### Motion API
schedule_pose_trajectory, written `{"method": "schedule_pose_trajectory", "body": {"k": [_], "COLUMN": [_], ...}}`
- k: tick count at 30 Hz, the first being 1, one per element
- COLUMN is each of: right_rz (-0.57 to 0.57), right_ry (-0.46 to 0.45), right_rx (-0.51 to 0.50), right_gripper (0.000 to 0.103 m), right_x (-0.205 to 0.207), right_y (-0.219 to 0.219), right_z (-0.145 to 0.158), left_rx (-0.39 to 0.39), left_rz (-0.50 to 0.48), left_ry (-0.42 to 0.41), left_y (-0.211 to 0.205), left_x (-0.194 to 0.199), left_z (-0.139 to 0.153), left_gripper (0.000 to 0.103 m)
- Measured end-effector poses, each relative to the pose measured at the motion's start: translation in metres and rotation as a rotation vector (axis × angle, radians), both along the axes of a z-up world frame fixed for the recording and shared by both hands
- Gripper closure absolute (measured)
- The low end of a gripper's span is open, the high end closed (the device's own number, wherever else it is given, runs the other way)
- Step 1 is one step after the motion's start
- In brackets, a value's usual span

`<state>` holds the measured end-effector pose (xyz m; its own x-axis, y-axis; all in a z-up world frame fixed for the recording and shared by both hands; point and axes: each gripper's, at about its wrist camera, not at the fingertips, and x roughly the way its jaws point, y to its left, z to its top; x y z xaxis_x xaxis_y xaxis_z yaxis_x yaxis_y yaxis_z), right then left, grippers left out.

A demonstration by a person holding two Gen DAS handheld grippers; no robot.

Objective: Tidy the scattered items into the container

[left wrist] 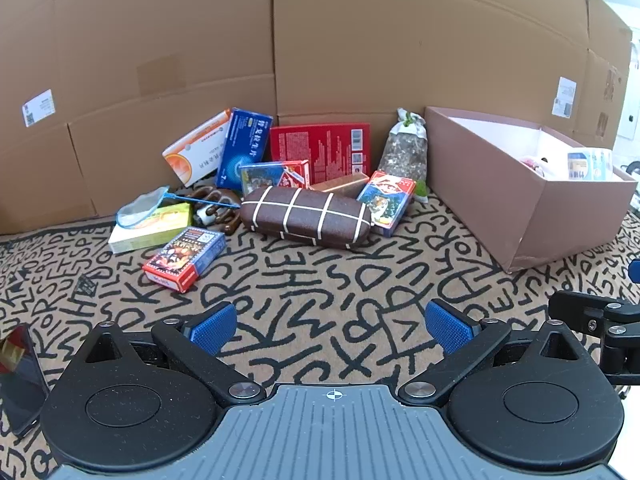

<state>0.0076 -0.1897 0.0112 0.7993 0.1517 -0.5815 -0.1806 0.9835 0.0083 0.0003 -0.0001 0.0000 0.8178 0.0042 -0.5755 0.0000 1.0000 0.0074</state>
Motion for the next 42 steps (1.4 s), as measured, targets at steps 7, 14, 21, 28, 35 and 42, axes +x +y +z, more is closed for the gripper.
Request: {"method": "schedule_pose_trajectory", "body": {"k": [7,14,21,28,35,42], "right_rz": [0.002,0.0,0.002,0.001,0.007,0.009], "right_ry": [-0.005,-0.004,0.0,0.005,0.007,0.011], "right_rx": [-0.005,-0.007,-0.011,-0.013,-0.019,-0.025], "right_gripper": [0.001,0.001,0.001,0.001,0.001,0.001], "right_x": [-0.004,-0.003,-0.001,0.001,0.003,0.005], "right_y": [-0.001,-0.001,0.0,0.001,0.004,0.006], "right_z": [0.0,0.0,-0.001,-0.002,-0.003,-0.004], "left_rx": [0.001,0.005,0.004,0.006,0.005,0.004], "left_rz": [0.006,-0.001,0.002,0.001,0.004,0.002], "left_ry": [0.004,-0.016,-0.011,-0.004,0.001,0.006], "left_y": [-0.002,-0.002,0.0,0.0,0.001,0.002], "left_x": [0.005,-0.003,0.0,0.003,0.006,0.01], "left_z": [0.001,0.002,0.0,0.0,-0.001,-0.002], "left_gripper": [0.0,0.0,0.0,0.0,0.0,0.0]}}
